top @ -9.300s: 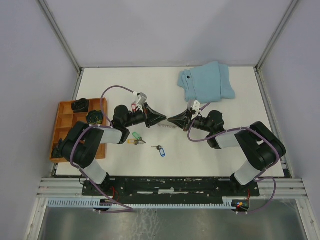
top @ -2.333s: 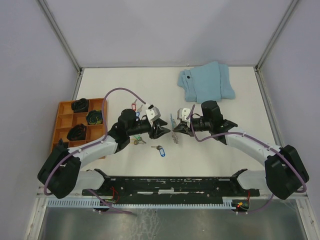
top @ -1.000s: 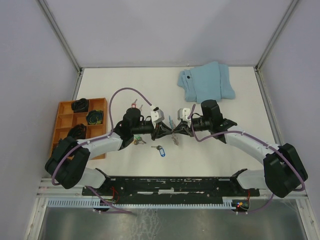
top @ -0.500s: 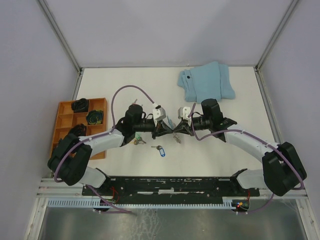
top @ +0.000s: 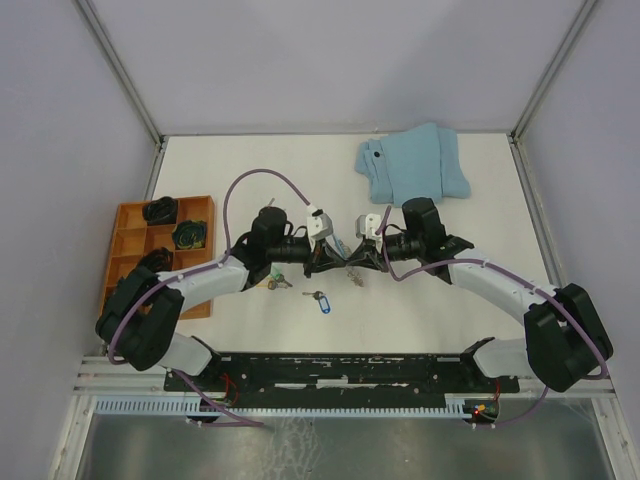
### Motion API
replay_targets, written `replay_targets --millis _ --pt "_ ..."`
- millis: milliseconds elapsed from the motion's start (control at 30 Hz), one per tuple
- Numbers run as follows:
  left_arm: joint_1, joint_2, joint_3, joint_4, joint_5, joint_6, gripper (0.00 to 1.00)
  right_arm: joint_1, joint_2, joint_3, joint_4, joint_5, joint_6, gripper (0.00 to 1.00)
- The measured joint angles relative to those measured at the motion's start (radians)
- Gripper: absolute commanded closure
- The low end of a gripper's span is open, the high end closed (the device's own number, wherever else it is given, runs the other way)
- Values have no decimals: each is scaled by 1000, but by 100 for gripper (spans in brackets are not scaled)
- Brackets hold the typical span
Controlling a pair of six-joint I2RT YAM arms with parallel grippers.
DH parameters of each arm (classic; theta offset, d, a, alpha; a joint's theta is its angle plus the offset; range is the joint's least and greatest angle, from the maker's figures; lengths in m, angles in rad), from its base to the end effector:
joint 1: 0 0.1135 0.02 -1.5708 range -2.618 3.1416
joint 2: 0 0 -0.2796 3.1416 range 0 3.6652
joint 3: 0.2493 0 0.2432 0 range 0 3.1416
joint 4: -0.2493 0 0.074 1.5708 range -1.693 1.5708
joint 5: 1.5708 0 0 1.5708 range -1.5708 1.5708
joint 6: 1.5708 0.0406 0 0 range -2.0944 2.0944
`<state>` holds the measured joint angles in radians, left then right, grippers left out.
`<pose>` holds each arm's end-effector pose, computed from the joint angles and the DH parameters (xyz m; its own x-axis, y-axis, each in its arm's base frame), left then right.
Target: Put the keys on the keyring
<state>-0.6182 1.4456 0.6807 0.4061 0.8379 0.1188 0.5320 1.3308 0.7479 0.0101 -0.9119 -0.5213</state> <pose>0.2200 -0.1935 0.2355 -0.1710 0.2189 -0.9607 0.9820 0.1167 -0.1482 0.2133 0.1628 0.2519 0.0348 -0.3333 -0.9422 -0.9985 0.0284 -0.0469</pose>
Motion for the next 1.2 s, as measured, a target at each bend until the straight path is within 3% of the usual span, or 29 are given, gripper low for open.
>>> replay_targets --millis 167,367,800,1033,1200 --pt "-1 -36 -23 14 -60 0 97 4 -4 0 5 4 1 67" --pt "-3 -136 -90 51 -210 -2 97 11 -50 0 28 65 51 59" --pt "-3 -197 -161 120 -549 -57 97 33 -163 -66 117 275 260 57" --pt "-3 -242 -162 105 -722 -77 97 188 -155 -108 116 410 320 56" --pt "-3 -286 -171 93 -839 -87 97 285 -65 -111 117 523 418 55"
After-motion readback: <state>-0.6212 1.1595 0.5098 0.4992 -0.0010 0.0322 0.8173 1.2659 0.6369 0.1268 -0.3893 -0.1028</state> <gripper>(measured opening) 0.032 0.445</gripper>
